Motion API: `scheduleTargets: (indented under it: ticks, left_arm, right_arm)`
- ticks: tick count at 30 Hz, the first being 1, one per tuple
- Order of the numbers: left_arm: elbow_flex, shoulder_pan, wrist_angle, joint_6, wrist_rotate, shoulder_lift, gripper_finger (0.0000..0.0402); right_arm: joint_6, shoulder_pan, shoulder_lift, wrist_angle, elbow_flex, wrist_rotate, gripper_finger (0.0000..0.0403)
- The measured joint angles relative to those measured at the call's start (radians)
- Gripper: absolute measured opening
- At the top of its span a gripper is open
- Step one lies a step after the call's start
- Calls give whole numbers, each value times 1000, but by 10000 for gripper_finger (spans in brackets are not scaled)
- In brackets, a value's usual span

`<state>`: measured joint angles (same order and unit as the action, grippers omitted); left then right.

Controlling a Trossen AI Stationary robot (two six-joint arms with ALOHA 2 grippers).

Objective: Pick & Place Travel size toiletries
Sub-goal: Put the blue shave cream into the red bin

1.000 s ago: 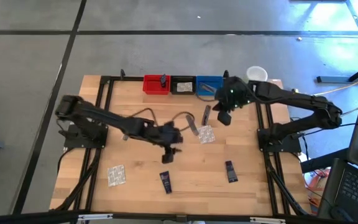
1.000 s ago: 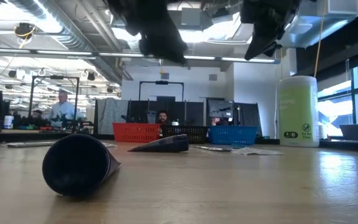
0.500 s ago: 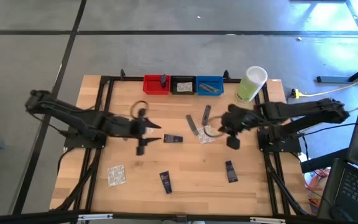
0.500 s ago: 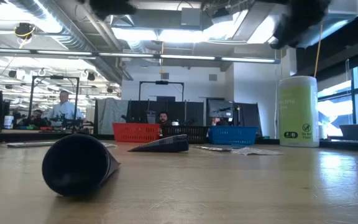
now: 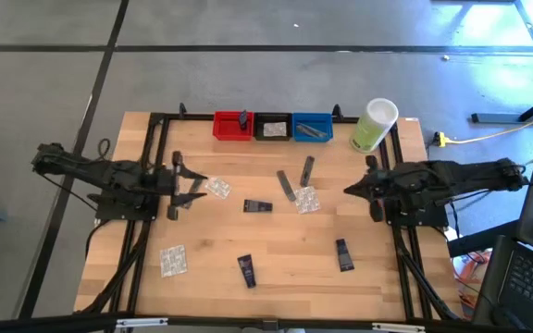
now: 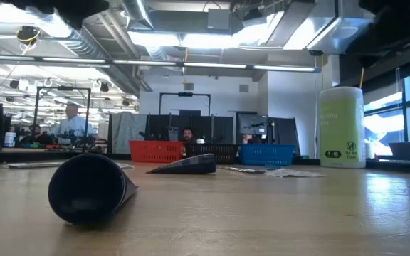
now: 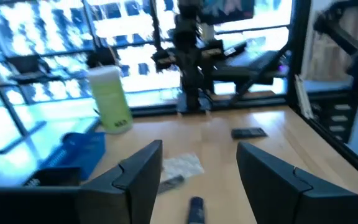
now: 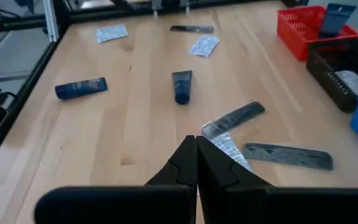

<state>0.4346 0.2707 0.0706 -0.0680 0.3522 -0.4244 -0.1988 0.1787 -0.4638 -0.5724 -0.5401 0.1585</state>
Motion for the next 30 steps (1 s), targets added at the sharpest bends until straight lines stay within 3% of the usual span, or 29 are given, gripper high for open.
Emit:
scheduleTargets:
  ticks: [6,9,14,19,30]
  left_arm:
    - [-35,0,15,-79,138,116,205]
    - [-41,0,15,10,154,127,205]
    - [-41,0,8,130,85,119,205]
    - [-41,0,-11,85,-15,109,205]
    - [-40,-1,-109,-9,3,-107,205]
  right_arm:
    - [6,0,165,0,8,10,4]
    - [6,0,208,0,8,10,21]
    - [6,0,217,0,8,10,52]
    - [6,0,217,0,8,10,74]
    - [6,0,217,0,8,10,107]
